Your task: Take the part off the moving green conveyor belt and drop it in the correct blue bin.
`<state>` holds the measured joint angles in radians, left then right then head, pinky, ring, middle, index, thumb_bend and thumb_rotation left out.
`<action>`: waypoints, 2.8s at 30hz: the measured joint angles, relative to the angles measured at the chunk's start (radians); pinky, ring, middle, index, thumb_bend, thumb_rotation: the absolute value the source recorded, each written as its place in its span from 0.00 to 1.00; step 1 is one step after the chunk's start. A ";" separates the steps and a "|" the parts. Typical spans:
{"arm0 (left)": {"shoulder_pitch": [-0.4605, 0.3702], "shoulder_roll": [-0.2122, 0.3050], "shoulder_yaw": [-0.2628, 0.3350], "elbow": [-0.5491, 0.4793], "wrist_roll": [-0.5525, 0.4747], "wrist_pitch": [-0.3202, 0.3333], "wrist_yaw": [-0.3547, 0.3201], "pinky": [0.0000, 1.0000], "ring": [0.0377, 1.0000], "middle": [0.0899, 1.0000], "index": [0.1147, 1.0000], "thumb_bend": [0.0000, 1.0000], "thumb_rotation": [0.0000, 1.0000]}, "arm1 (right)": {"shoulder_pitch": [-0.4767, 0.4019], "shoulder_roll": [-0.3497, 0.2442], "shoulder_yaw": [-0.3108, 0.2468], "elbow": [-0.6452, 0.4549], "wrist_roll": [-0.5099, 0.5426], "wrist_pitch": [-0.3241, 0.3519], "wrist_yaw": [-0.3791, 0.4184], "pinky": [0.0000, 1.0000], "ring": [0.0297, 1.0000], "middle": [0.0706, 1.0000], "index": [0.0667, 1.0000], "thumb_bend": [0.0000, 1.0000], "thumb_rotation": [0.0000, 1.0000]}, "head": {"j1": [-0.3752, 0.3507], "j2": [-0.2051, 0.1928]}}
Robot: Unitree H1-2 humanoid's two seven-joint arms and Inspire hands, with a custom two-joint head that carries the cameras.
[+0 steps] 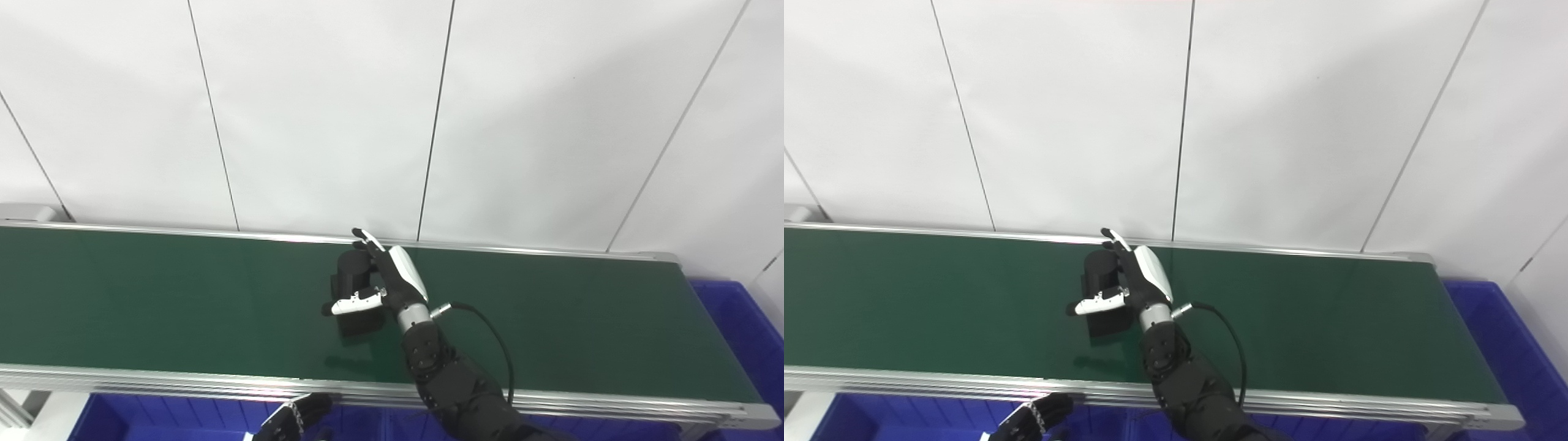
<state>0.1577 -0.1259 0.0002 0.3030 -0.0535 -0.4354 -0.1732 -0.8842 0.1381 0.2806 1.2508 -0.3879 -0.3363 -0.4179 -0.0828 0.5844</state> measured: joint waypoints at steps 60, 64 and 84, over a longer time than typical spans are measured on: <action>0.012 0.015 -0.052 -0.008 -0.010 0.000 -0.009 0.74 0.68 0.67 0.63 0.45 0.00 | 0.997 -0.044 -0.063 -1.127 -0.047 -0.008 -0.034 0.41 0.43 0.47 0.22 0.50 0.00 | -0.092 0.114; 0.012 0.017 -0.054 -0.010 -0.020 0.000 -0.028 0.72 0.68 0.66 0.62 0.46 0.00 | 1.040 -0.047 -0.086 -1.076 -0.042 -0.010 -0.035 0.42 0.42 0.46 0.23 0.50 0.00 | -0.097 0.138; 0.014 0.020 -0.057 -0.034 -0.030 0.000 -0.030 0.73 0.68 0.66 0.62 0.46 0.00 | 0.949 -0.098 -0.203 -0.841 0.007 -0.014 -0.028 0.55 0.65 0.72 0.70 0.64 0.00 | -0.092 0.155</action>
<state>0.1719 -0.1055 -0.0571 0.2689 -0.0832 -0.4353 -0.2033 0.0652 0.0405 0.0777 0.4097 -0.3810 -0.3500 -0.4460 -0.1749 0.7394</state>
